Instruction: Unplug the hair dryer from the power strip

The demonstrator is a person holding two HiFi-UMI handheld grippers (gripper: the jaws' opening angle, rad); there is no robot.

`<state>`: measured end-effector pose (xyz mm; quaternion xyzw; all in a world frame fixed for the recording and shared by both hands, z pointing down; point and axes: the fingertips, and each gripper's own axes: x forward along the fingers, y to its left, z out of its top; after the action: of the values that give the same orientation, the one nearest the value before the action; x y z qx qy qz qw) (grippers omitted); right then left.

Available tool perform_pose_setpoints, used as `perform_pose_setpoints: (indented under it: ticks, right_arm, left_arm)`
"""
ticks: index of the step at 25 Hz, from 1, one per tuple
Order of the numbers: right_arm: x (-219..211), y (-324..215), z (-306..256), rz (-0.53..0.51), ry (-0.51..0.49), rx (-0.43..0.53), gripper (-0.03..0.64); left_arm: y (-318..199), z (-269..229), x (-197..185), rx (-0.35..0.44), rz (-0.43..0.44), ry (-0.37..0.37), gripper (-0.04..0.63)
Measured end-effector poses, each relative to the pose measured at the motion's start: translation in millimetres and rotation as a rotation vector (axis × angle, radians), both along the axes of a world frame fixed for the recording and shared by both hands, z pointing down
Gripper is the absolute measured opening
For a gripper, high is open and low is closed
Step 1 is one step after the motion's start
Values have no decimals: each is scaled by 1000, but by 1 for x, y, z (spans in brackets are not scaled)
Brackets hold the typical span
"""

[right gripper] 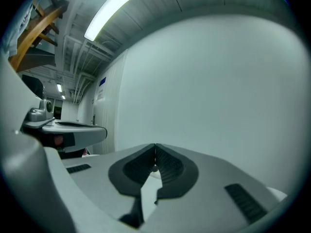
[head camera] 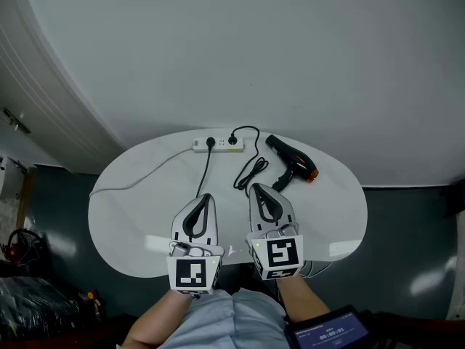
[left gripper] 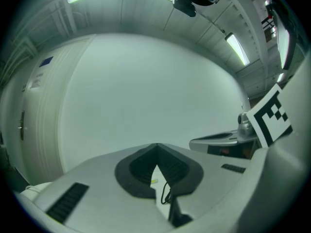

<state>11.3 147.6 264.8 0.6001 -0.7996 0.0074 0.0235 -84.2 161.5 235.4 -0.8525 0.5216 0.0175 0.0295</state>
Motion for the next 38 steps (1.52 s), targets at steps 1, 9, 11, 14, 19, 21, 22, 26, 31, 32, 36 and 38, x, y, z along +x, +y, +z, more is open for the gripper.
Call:
perform_pose_setpoints:
  ticks: [1,9,11,14,19,21,22,26,31,32,36,38]
  right_arm:
    - [2,-6,-1,-8,-2,0,2]
    - [14,-48,-6,-86,-6,0,2]
    - [15,-54,-8,-95,-9,1,2]
    - [16,-63,-9,-110,-13,-3,2]
    - [16,-77,-3,-125,-17,-22,2]
    - [17,-84,0,-124,-21,-35,2]
    - [17,-88,2,-122,-22,-41,2]
    - [14,-103,12,-117,-17,-70,2]
    - [10,-125,28,-116,-2,-104,2]
    - [10,-130,30,-114,-1,-108,2]
    - [11,-148,39,-99,-3,-124,2]
    - [11,-155,44,-99,5,-129,2]
  left_arm:
    - [-4,-3,3,7,-10,-2,0]
    - [-35,-9,14,8,-94,-53,0]
    - [-39,-9,14,5,-107,-62,0]
    - [-47,-12,15,7,-129,-37,0]
    - [-60,-8,21,-7,-139,-35,0]
    - [-66,-7,24,-9,-132,-40,0]
    - [-70,-6,25,-9,-129,-42,0]
    - [-88,2,28,-37,-113,-36,0]
    - [-116,23,31,-104,-76,-6,0]
    - [-122,26,31,-113,-71,-6,0]
    - [-144,42,33,-146,-52,-14,0]
    - [-154,48,33,-158,-50,-8,0]
